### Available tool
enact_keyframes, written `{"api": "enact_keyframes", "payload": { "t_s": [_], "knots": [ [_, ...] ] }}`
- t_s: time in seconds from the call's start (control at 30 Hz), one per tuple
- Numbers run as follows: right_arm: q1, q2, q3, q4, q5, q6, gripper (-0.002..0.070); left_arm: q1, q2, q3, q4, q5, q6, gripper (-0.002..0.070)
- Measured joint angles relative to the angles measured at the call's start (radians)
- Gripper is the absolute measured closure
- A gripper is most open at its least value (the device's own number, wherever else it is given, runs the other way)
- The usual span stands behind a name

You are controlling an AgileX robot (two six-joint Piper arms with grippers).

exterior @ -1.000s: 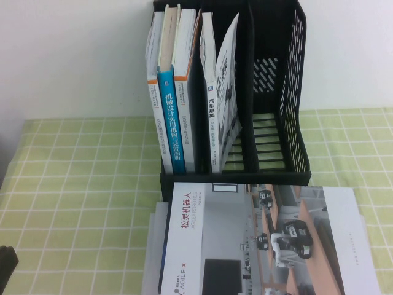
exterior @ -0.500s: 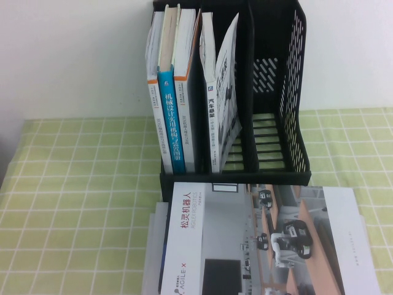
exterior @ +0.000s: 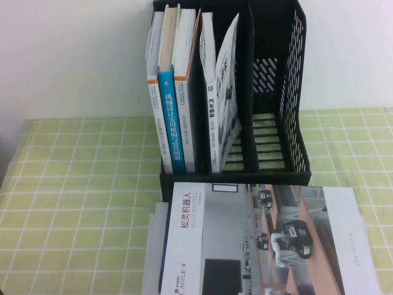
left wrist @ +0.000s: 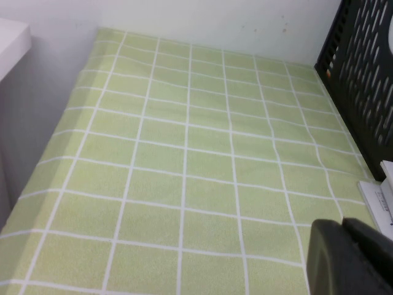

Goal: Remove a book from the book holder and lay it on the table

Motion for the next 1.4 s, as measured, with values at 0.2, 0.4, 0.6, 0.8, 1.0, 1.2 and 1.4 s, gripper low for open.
{"api": "enact_keyframes", "payload": {
  "t_s": [0.2, 0.4, 0.6, 0.8, 1.0, 1.2, 1.4],
  "knots": [
    [0.0, 0.0, 0.0, 0.0, 0.0, 0.0, 0.0678, 0.0, -0.002, 0.0, 0.0, 0.0, -0.002, 0.0676],
    [0.0, 0.0, 0.0, -0.001, 0.0, 0.0, 0.0678, 0.0, -0.002, 0.0, 0.0, 0.001, -0.004, 0.0676],
    [0.0, 0.0, 0.0, -0.002, 0.0, 0.0, 0.0678, 0.0, -0.002, 0.0, 0.0, 0.002, -0.006, 0.0676],
    [-0.084, -0.027, 0.005, -0.003, -0.04, 0.0, 0.0678, 0.0, -0.002, 0.0, 0.0, 0.002, -0.006, 0.0678],
    [-0.387, -0.086, 0.038, -0.009, -0.183, 0.038, 0.0678, 0.0, -0.002, 0.0, 0.0, 0.002, -0.006, 0.0678],
    [-0.592, -0.104, 0.041, -0.009, -0.371, 0.132, 0.0678, 0.0, -0.002, 0.0, 0.0, 0.002, -0.006, 0.0677],
    [-0.608, -0.112, 0.049, 0.036, -0.438, 0.107, 0.0678, 0.0, -0.002, 0.0, 0.0, 0.003, -0.006, 0.0678]
  ]
}}
